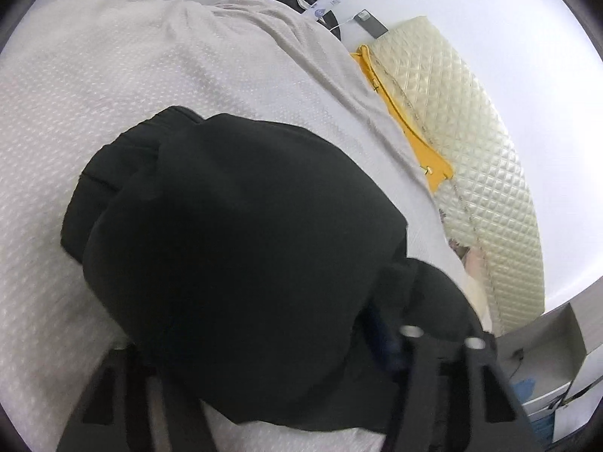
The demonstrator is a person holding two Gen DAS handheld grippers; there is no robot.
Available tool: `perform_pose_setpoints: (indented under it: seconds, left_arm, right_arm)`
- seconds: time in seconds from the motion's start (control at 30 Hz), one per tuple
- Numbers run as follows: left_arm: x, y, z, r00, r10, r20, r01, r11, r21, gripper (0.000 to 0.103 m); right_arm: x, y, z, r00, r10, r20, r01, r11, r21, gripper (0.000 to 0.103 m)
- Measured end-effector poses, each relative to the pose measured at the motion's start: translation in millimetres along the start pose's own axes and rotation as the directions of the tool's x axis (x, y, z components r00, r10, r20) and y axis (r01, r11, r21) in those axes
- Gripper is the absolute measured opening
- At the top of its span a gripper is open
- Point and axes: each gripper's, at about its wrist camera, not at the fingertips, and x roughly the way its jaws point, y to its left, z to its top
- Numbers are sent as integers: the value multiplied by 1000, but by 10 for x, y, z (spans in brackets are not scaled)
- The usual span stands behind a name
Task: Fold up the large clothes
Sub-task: 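Grasp the sleeve cuff nearest the left gripper with the left gripper, then lift the sleeve with the left gripper and fold it over the jacket back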
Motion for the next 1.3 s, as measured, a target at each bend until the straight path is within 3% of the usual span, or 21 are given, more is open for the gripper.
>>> perform_pose_setpoints:
  seconds: [0.07, 0.17, 0.5, 0.67, 0.83, 0.97, 1.3]
  left_arm:
    - [-34, -62, -1, 1000, 7, 16, -8, 1000, 30, 33]
    - [-131, -186, 54, 1000, -15, 24, 13, 997, 78, 19]
    - [-820, -810, 260, 995, -19, 94, 1, 984, 181, 11]
    - [-1199, -1333, 251, 991, -37, 127, 4, 967, 254, 9]
    - [-1636, -1977, 177, 984, -79, 158, 18, 935, 355, 9]
    - [-1903, -2477, -41, 979, -87, 182, -4, 893, 450, 9]
    - [-2401, -3594, -765, 968, -146, 204, -12, 785, 620, 9]
  right_arm:
    - [24, 11, 8, 1000, 0, -5, 0, 1000, 0, 86]
    - [-9, -1, 5, 1000, 10, 0, -10, 1000, 8, 86]
    - [-293, 9, 19, 997, 62, 55, -62, 998, 7, 86]
    - [-455, 2, 11, 992, 90, 84, -90, 996, 0, 87]
    - [-616, -32, 13, 984, 136, 119, -136, 991, -6, 88]
    - [-760, -73, 1, 977, 148, 155, -148, 989, -12, 103]
    - [-1031, -283, -23, 965, 144, 219, -147, 989, -2, 103]
